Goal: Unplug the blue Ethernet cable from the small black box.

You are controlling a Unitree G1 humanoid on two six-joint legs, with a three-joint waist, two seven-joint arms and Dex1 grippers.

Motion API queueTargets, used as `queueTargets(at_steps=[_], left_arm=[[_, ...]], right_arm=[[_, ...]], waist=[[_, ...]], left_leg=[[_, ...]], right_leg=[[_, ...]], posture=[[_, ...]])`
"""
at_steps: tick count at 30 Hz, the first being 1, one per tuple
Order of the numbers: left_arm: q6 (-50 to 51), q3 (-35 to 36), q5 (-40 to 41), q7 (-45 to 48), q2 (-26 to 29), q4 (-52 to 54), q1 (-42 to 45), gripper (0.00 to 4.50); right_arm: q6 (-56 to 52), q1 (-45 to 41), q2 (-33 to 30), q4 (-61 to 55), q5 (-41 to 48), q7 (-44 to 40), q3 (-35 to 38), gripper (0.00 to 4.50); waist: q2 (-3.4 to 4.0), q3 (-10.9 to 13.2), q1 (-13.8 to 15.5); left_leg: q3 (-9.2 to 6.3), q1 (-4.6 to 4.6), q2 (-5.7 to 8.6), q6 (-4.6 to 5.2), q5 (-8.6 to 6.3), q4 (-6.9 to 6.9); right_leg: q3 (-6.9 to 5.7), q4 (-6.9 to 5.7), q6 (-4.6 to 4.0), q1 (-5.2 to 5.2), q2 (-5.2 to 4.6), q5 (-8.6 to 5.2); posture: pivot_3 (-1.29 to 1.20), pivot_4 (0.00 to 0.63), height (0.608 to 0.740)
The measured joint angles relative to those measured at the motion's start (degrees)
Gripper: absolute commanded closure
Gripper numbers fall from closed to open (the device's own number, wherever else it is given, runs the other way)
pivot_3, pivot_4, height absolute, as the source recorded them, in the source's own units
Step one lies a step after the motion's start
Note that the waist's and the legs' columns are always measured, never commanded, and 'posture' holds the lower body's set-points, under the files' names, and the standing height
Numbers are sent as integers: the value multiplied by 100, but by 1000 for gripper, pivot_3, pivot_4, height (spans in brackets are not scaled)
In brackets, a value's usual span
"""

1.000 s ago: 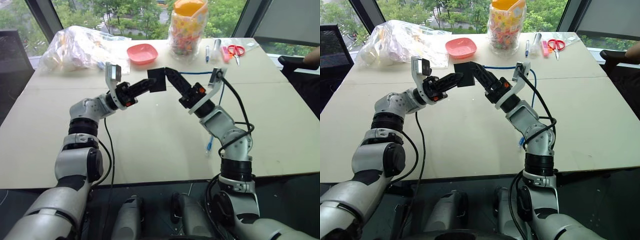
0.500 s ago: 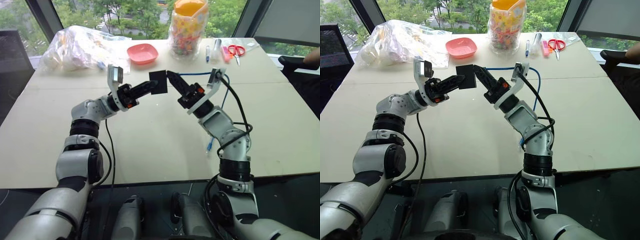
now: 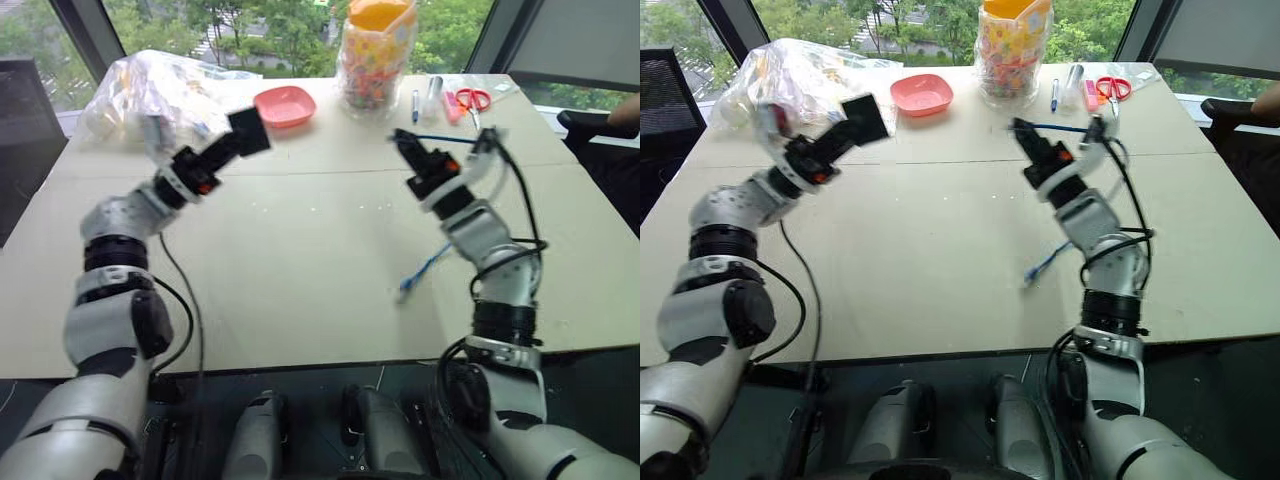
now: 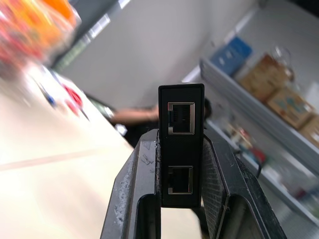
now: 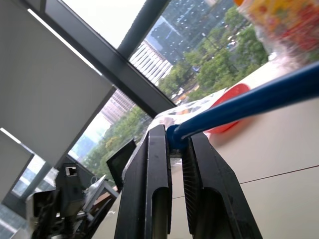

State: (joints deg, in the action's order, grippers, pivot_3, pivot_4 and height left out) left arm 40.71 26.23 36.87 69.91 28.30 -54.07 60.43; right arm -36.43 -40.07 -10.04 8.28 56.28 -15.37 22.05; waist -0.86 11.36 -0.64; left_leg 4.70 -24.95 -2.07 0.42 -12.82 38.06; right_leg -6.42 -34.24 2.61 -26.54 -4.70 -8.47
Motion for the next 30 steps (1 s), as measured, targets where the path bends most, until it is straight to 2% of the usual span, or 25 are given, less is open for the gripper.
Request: queueTargets(at_steps=[4,8,14,17,23,24,27,28,30], left_arm=[[-900,-677,-658,-365,-461,264,-171,4021],[-2177,-1443,-1526,-1043,-933,714,-681,4021],[-3084,-1732,-1839,-1614,-1410,1492,-945,4021],[-3365,-1943,-2024,-1849,-1633,1674,-1169,4021],[-3809,-2177,-2279,-2283,-1905,1698,-1325,4021],[-3928,-2226,-2330,-2332,-1920,1675,-1316,4021],[-4342,-2334,-2534,-2521,-2027,1331,-1229,4021],[-4581,-2371,-2644,-2628,-2081,1035,-1159,4021],[-4949,-2402,-2812,-2824,-2117,526,-1060,4021]], right_arm=[[17,-431,-152,536,-340,-121,-244,4471],[115,-899,-838,1766,-1457,-14,-658,4471],[649,-1101,-1122,3421,-2644,-265,-1112,4471],[1069,-1193,-1163,3829,-3056,-538,-1233,3341],[1339,-1104,-1163,3760,-3434,-816,-1277,272],[1271,-983,-1165,3554,-3475,-879,-1315,125],[623,-281,-1203,2349,-3456,-1138,-1562,125],[192,217,-1285,1467,-3349,-1267,-1723,125],[-302,799,-1320,400,-3211,-1347,-1863,125]], waist=[[0,0,5],[-1,-1,-6],[0,-1,-17],[0,-1,-24],[0,-1,-12],[0,-1,-9],[2,-2,17],[3,-2,50],[5,-3,62]], left_leg=[[4,0,11,0,0,5],[15,-4,16,9,-5,5],[32,-36,23,11,-4,5],[34,-34,21,11,-3,7],[26,-32,18,11,-3,14],[22,-32,17,11,-3,14],[13,-36,16,12,-3,13],[5,-37,13,13,-4,13],[6,-38,14,16,-7,14]], right_leg=[[1,3,0,7,-12,1],[2,5,-4,0,-22,5],[3,0,-13,-31,-11,12],[3,-1,-12,-29,-6,13],[2,-4,4,-26,-4,3],[2,-4,5,-25,-4,3],[0,-3,4,-25,-7,3],[-3,-1,4,-24,-9,3],[-2,-1,5,-28,-16,2]], posture=[[0,150,740],[0,150,740],[0,150,740],[0,150,740],[0,150,740],[0,150,740],[0,150,740],[0,150,740],[0,150,740]])
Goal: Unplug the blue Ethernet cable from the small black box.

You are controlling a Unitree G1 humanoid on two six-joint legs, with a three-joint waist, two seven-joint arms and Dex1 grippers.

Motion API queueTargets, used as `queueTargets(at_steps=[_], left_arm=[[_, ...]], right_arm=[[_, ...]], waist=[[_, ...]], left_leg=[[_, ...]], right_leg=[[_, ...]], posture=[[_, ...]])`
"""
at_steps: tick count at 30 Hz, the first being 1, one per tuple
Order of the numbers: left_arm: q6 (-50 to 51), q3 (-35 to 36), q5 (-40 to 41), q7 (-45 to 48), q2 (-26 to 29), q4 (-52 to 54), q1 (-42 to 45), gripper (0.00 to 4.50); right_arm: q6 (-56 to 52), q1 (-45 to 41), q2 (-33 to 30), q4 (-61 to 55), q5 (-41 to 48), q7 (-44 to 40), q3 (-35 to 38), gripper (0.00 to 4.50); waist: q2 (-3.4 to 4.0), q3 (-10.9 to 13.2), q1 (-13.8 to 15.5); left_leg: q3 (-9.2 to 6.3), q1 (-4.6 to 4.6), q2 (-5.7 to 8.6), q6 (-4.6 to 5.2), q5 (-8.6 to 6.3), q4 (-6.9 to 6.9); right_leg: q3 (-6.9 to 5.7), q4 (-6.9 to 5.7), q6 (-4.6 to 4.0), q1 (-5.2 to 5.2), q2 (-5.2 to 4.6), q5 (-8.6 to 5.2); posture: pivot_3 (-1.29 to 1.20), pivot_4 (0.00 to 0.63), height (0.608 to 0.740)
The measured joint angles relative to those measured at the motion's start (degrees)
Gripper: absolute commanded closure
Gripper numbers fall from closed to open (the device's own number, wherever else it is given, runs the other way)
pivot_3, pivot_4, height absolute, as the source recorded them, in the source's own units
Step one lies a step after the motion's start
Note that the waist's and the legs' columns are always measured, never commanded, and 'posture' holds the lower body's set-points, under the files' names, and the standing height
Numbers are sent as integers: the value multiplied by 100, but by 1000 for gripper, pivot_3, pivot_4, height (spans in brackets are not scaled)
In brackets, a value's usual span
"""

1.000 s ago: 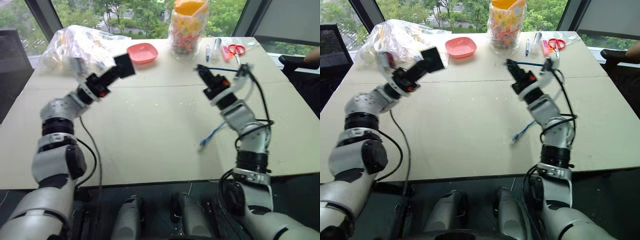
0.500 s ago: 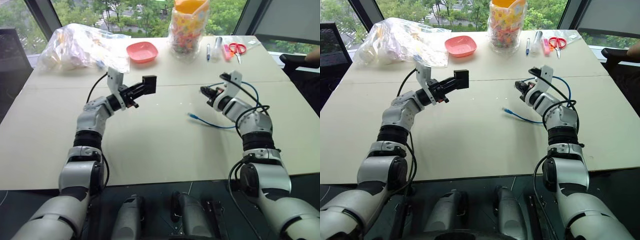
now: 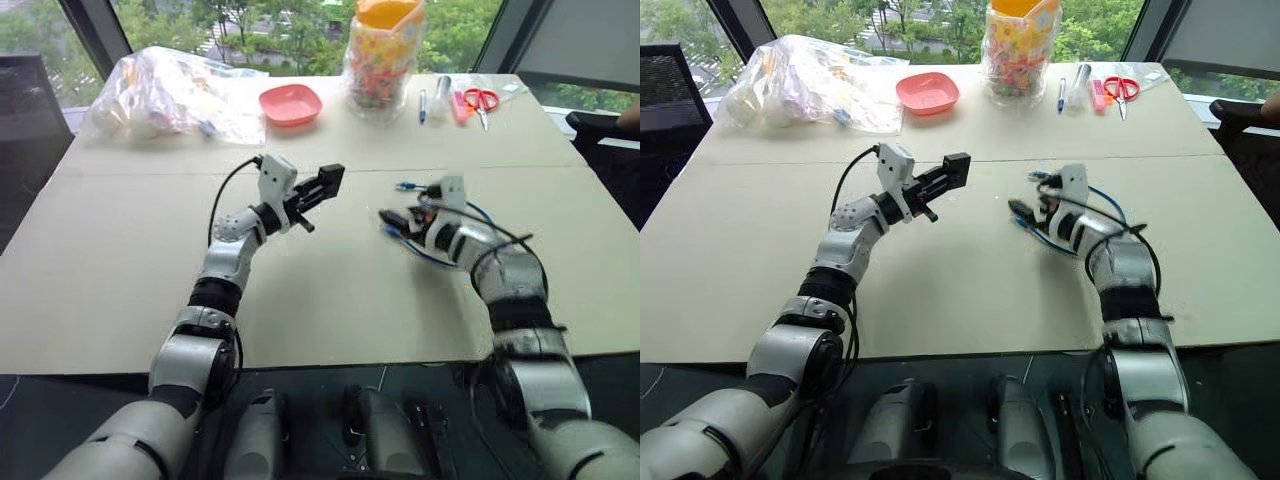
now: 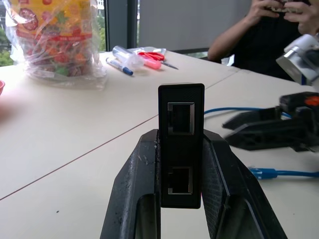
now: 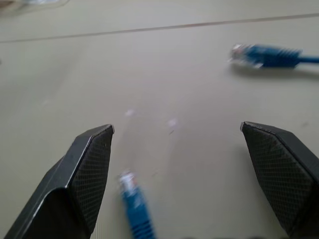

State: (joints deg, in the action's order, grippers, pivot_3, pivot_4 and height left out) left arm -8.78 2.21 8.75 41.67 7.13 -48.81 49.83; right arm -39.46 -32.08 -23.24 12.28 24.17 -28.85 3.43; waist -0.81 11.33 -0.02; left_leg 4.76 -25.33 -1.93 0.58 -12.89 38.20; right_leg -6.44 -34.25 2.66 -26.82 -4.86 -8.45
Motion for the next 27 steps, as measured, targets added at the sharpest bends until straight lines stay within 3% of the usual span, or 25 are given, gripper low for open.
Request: queueTargets(at_steps=[6,8,15,20,27], left_arm=[[-910,-76,-391,-574,-170,-1357,286,4021],[-1093,-76,-454,-626,-180,-1596,296,2994],[-1197,-39,-439,-397,-98,-1750,352,198],[-482,2,-165,256,389,-581,-197,198],[2167,31,845,920,1483,3308,-2023,198]], right_arm=[[-637,618,163,-1572,325,330,170,125],[-647,663,189,-1758,377,436,305,0],[-643,841,179,-2091,429,491,449,0],[-623,1146,12,-2403,549,291,541,0],[-681,1834,-374,-2990,993,-318,645,0]], waist=[[-1,0,28],[-2,0,38],[-2,0,64],[-2,0,40],[0,-1,35]], left_leg=[[-2,6,-4,-1,-1,9],[-4,6,-6,-1,-1,9],[-2,2,-5,-1,-1,6],[-4,4,-10,-1,-1,5],[-6,8,-16,-2,-2,4]], right_leg=[[-5,3,-3,5,1,3],[-6,4,-3,5,1,3],[-7,6,-2,4,1,3],[-7,5,-2,3,6,2],[-4,7,-13,7,7,-5]], posture=[[0,150,740],[0,150,740],[0,150,740],[0,150,740],[0,150,740]])
